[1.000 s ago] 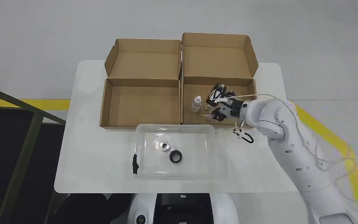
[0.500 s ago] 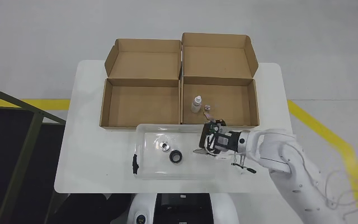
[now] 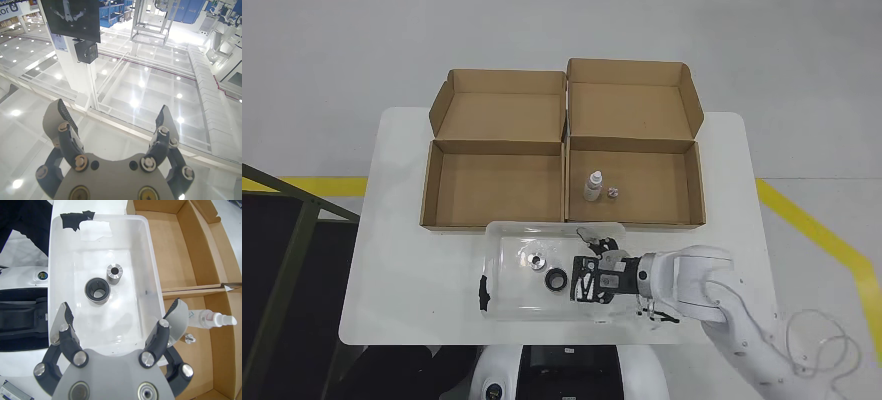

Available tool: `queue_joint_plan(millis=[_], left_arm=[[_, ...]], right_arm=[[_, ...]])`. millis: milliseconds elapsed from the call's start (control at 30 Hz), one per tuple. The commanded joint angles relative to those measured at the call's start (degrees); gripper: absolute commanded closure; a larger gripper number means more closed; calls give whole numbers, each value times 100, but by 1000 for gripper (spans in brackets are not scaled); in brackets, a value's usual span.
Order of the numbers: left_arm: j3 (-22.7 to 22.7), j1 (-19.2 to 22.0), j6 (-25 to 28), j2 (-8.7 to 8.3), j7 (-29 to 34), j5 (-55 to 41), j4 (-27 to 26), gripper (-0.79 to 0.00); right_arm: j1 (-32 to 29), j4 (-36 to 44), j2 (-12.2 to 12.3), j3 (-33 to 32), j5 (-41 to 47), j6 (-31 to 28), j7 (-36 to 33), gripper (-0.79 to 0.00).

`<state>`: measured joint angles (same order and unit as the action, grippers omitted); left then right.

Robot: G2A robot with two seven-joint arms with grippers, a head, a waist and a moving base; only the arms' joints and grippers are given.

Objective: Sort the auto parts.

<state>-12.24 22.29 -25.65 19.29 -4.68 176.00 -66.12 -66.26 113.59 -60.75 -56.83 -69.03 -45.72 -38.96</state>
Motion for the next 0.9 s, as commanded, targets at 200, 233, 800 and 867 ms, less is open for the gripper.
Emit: queue_joint_plan(millis=[200,233,800,867], left_arm=[[0,0,0,0,0,0,0,-785],[0,0,0,0,0,0,0,-785],[0,0,0,0,0,0,0,-785],[0,0,0,0,0,0,0,-785]], right_arm=[[290,-351,-72,373,40,-50,49,-785],[332,-421,-86,433,46,-50,81,-785],[894,-1271,-304,1200,-77,-64,395,-785],[953,-1371,-327,1251,-74,-60,435,-785]])
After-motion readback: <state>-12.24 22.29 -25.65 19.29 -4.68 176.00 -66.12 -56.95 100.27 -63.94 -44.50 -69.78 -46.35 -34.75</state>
